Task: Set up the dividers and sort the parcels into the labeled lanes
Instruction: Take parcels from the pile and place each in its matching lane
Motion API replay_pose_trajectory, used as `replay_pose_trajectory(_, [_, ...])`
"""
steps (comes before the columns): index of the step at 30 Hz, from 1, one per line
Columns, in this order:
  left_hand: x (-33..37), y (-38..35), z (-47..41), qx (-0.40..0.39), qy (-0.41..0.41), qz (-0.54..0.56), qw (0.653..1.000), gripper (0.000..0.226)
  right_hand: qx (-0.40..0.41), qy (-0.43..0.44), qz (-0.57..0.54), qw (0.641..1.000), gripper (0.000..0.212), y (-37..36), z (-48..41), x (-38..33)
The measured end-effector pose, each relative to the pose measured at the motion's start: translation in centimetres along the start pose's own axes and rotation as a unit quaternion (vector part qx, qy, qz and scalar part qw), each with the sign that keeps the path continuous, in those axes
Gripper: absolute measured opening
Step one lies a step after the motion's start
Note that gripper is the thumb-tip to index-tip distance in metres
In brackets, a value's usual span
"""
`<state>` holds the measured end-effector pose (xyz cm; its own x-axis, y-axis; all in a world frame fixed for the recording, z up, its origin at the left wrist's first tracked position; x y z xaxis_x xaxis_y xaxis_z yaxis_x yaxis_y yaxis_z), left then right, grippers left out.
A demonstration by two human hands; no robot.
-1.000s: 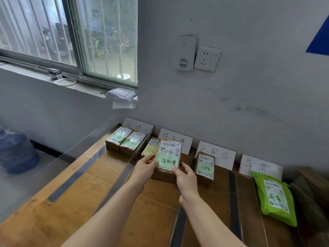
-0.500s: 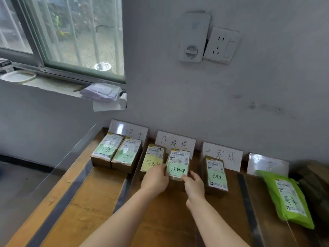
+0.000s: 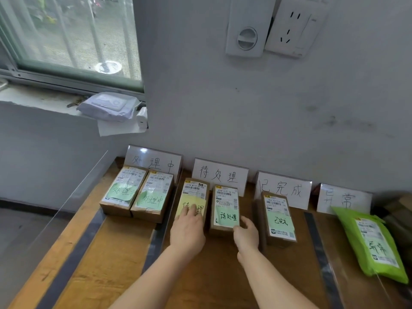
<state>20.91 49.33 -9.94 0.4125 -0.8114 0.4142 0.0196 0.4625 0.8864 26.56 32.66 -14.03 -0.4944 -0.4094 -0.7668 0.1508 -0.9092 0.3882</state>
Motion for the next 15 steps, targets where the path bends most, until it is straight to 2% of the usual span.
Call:
replay_pose_trajectory(9, [0.2,0.2,-0.2,0.005,-0.019,-0.014,1.0,0.049,0.029,0.06,0.154,0.986,0.051,0.2,-0.1,-1.0])
replay_pose_trajectory(15, [1.7,1.2,-0.1,-0.006,-0.035,-0.051,0.998,0.043,0.039,0.202,0.32,0.925,0.049,0.7,3.2,-4.3])
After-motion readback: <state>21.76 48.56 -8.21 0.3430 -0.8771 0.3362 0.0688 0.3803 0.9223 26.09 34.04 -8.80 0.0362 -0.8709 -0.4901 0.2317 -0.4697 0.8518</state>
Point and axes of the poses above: each hand's wrist, its own z-axis away from the middle knuckle, its own y-axis out of the back of the hand, x = y × z, the point moved 9 cm from there along -z, towards the middle knuckle, and after that the axes turned 6 degrees about z, right-handed, at the moved point
